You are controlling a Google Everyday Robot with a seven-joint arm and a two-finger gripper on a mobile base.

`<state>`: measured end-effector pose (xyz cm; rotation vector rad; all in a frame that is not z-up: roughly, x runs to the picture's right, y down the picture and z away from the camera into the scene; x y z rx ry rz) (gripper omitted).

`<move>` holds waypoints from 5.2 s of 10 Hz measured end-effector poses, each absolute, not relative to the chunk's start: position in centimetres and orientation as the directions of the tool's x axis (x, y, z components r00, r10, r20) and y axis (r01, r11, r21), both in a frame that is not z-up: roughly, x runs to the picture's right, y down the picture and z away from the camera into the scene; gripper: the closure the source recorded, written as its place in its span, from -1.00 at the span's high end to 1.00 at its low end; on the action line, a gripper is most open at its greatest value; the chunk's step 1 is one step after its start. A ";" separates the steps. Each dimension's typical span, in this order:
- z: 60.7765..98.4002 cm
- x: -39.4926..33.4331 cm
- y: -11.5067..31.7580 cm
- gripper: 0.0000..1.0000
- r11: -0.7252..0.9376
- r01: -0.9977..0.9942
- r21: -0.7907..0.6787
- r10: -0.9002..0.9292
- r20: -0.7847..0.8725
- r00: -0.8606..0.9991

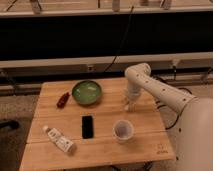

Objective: Wipe the white sponge on the table

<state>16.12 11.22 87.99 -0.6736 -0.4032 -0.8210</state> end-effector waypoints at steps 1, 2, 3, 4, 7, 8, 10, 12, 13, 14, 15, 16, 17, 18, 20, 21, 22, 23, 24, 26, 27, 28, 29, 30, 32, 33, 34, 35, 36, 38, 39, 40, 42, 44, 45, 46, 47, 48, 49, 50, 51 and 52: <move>87.3 16.6 11.9 -1.00 0.494 0.775 -0.394 -0.523 0.578 0.627; 86.5 16.9 12.8 -1.00 0.489 0.777 -0.397 -0.514 0.589 0.624; 85.5 16.8 13.9 -1.00 0.480 0.784 -0.394 -0.504 0.607 0.614; 84.6 16.4 14.9 -1.00 0.467 0.798 -0.381 -0.494 0.636 0.593; 83.8 13.5 15.8 -1.00 0.447 0.835 -0.322 -0.481 0.700 0.527; 83.6 12.6 16.0 -1.00 0.439 0.848 -0.299 -0.477 0.722 0.501; 83.6 12.4 16.2 -1.00 0.436 0.856 -0.279 -0.470 0.740 0.480; 84.5 10.9 15.3 -1.00 0.433 0.866 -0.249 -0.481 0.749 0.455; 85.4 9.0 14.2 -1.00 0.432 0.873 -0.226 -0.491 0.753 0.438; 86.3 7.5 13.0 -1.00 0.432 0.878 -0.205 -0.503 0.754 0.423; 87.0 6.6 12.1 -1.00 0.431 0.883 -0.188 -0.513 0.754 0.411; 87.5 6.1 11.3 -1.00 0.428 0.886 -0.177 -0.521 0.753 0.402; 88.0 5.9 10.6 -1.00 0.429 0.887 -0.170 -0.529 0.749 0.399; 88.3 5.8 9.9 -1.00 0.432 0.887 -0.165 -0.537 0.743 0.400; 89.1 6.9 8.6 -1.00 0.448 0.875 -0.184 -0.549 0.716 0.431; 89.3 7.8 8.2 -1.00 0.458 0.867 -0.195 -0.551 0.703 0.450; 89.4 9.0 7.8 -1.00 0.471 0.857 -0.208 -0.553 0.688 0.471; 89.5 10.8 7.4 -1.00 0.489 0.842 -0.230 -0.550 0.668 0.502; 89.5 12.4 7.2 -1.00 0.504 0.827 -0.248 -0.548 0.649 0.528; 89.3 15.4 7.2 -1.00 0.528 0.799 -0.287 -0.534 0.619 0.575; 88.8 17.0 7.8 -1.00 0.539 0.781 -0.314 -0.520 0.605 0.603; 88.4 17.9 8.5 -1.00 0.541 0.772 -0.333 -0.511 0.598 0.617; 87.9 18.7 9.3 -1.00 0.543 0.764 -0.349 -0.501 0.595 0.628; 86.9 19.8 10.6 -1.00 0.546 0.752 -0.371 -0.486 0.591 0.644; 85.4 20.5 12.5 -1.00 0.546 0.743 -0.386 -0.466 0.598 0.652; 84.6 20.3 13.4 -1.00 0.544 0.744 -0.388 -0.455 0.609 0.650; 84.2 20.0 14.1 -1.00 0.543 0.746 -0.386 -0.446 0.621 0.645; 83.9 19.4 14.9 -1.00 0.536 0.753 -0.382 -0.436 0.639 0.634; 83.8 18.4 15.4 -1.00 0.525 0.766 -0.372 -0.432 0.658 0.616; 83.8 16.4 15.6 -1.00 0.507 0.791 -0.342 -0.436 0.690 0.578; 84.0 15.7 15.6 -1.00 0.502 0.801 -0.327 -0.440 0.701 0.561; 84.2 15.1 15.4 -1.00 0.497 0.809 -0.312 -0.445 0.709 0.547; 84.9 13.6 14.3 -1.00 0.490 0.825 -0.281 -0.462 0.719 0.519; 86.4 12.0 12.7 -1.00 0.475 0.843 -0.252 -0.484 0.726 0.489; 87.4 11.5 12.0 -1.00 0.467 0.849 -0.247 -0.491 0.726 0.481; 88.0 11.3 11.5 -1.00 0.463 0.851 -0.246 -0.495 0.725 0.479; 88.8 11.0 11.0 -1.00 0.460 0.853 -0.247 -0.502 0.720 0.479; 89.4 11.1 10.4 -1.00 0.462 0.851 -0.251 -0.507 0.712 0.486; 90.0 11.3 9.6 -1.00 0.467 0.846 -0.257 -0.511 0.702 0.495; 90.7 11.6 8.5 -1.00 0.476 0.838 -0.264 -0.517 0.687 0.510; 90.9 12.3 7.9 -1.00 0.487 0.829 -0.275 -0.520 0.672 0.528; 90.8 12.9 7.6 -1.00 0.494 0.822 -0.284 -0.520 0.661 0.541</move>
